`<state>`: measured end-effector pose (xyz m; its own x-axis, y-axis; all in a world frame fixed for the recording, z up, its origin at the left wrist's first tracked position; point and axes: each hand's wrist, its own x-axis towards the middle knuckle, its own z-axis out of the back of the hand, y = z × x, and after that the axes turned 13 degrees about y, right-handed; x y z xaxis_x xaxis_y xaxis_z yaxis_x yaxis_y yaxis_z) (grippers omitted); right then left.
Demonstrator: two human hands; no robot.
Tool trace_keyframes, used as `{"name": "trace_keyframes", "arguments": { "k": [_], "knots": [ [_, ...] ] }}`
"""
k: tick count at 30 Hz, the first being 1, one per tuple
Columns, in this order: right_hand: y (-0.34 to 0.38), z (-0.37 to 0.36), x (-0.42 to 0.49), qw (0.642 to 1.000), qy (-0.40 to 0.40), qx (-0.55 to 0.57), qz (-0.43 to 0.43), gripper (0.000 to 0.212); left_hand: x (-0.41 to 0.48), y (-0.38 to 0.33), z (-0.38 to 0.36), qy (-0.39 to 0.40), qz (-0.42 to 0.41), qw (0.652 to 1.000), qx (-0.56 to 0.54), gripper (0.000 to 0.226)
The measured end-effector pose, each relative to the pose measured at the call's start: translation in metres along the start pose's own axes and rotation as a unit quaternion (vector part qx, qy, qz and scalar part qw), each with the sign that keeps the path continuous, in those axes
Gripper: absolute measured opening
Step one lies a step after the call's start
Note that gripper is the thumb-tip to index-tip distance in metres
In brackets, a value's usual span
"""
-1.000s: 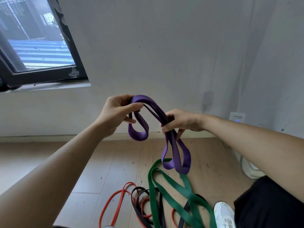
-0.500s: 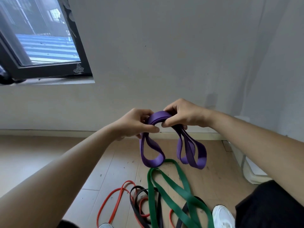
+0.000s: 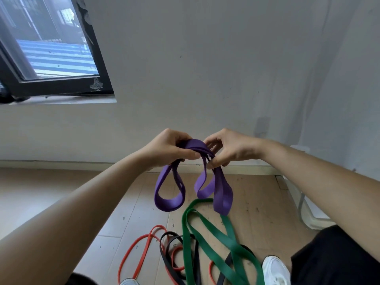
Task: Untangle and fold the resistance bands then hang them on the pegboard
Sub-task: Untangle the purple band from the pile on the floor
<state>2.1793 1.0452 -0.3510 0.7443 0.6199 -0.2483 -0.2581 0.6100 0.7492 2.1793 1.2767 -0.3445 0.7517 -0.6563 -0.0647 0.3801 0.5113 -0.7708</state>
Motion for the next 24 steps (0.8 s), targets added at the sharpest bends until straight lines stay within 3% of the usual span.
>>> {"name": "trace_keyframes", "arguments": {
  "k": [7, 12, 17, 20, 24],
  "knots": [
    [0.008, 0.006, -0.003, 0.999, -0.022, -0.044, 0.016, 0.046, -0.005, 0.002, 0.011, 0.011, 0.012, 0.998, 0.056, 0.021],
    [0.015, 0.013, -0.007, 0.993, -0.047, -0.11, 0.001, 0.021, -0.005, -0.002, 0.01, 0.038, 0.017, 0.997, 0.071, 0.015],
    [0.01, 0.009, -0.003, 0.994, -0.021, -0.105, 0.003, 0.025, -0.008, -0.006, 0.01, 0.045, 0.011, 0.999, 0.014, 0.017],
    [0.006, 0.003, 0.002, 0.996, -0.02, -0.079, 0.025, 0.023, -0.008, -0.004, 0.008, 0.026, 0.01, 0.999, -0.03, 0.02],
    [0.0, -0.012, 0.007, 0.997, -0.02, 0.04, 0.055, 0.022, -0.007, 0.001, 0.002, -0.02, 0.001, 0.996, -0.084, 0.022]
  ]
}}
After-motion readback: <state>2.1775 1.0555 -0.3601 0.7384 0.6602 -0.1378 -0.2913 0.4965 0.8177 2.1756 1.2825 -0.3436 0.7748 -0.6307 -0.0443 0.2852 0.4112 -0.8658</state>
